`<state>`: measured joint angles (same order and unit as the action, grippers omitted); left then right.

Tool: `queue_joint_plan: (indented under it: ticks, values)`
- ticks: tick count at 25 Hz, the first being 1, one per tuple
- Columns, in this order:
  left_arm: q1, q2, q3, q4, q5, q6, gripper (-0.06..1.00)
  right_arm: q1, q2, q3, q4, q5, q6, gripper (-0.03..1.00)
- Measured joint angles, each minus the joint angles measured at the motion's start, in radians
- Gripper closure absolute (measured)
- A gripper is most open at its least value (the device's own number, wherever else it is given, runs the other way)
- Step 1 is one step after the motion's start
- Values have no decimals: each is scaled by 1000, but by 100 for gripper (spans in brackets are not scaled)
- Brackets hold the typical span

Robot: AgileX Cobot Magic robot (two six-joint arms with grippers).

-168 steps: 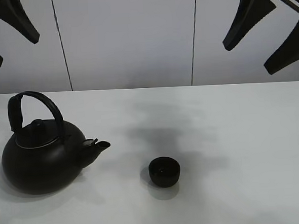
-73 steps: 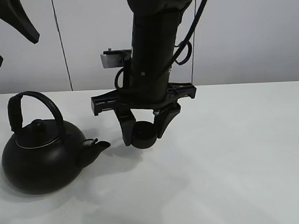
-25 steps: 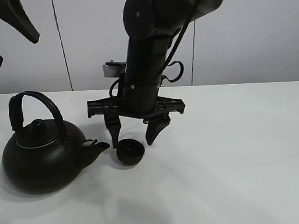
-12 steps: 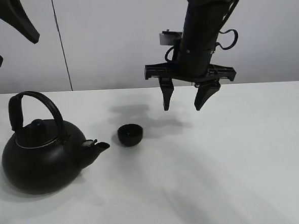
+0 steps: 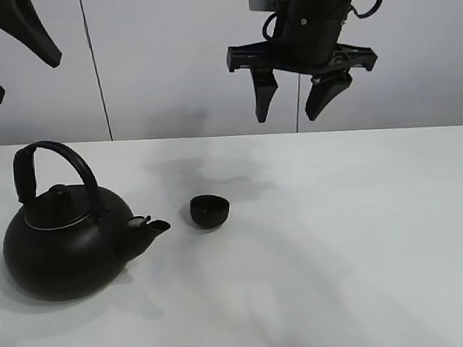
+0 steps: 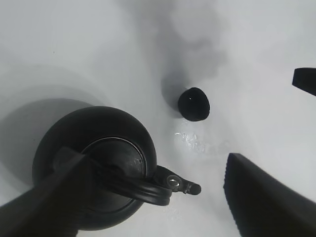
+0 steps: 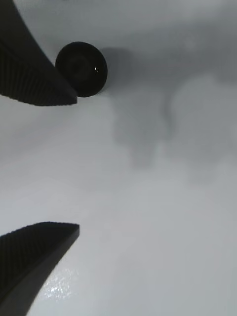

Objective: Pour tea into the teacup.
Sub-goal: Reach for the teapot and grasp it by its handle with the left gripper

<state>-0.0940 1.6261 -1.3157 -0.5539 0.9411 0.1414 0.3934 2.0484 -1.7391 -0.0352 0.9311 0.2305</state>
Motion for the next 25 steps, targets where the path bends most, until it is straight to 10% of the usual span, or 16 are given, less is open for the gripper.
queue_joint_plan:
  ticks: [9,25]
  values:
    - [0,0,0,0,0,0,40,-59,-134,0,-50,119,-93,50]
    - [0,0,0,0,-2,0,40,-465,-799,31,-92,323,-297,50]
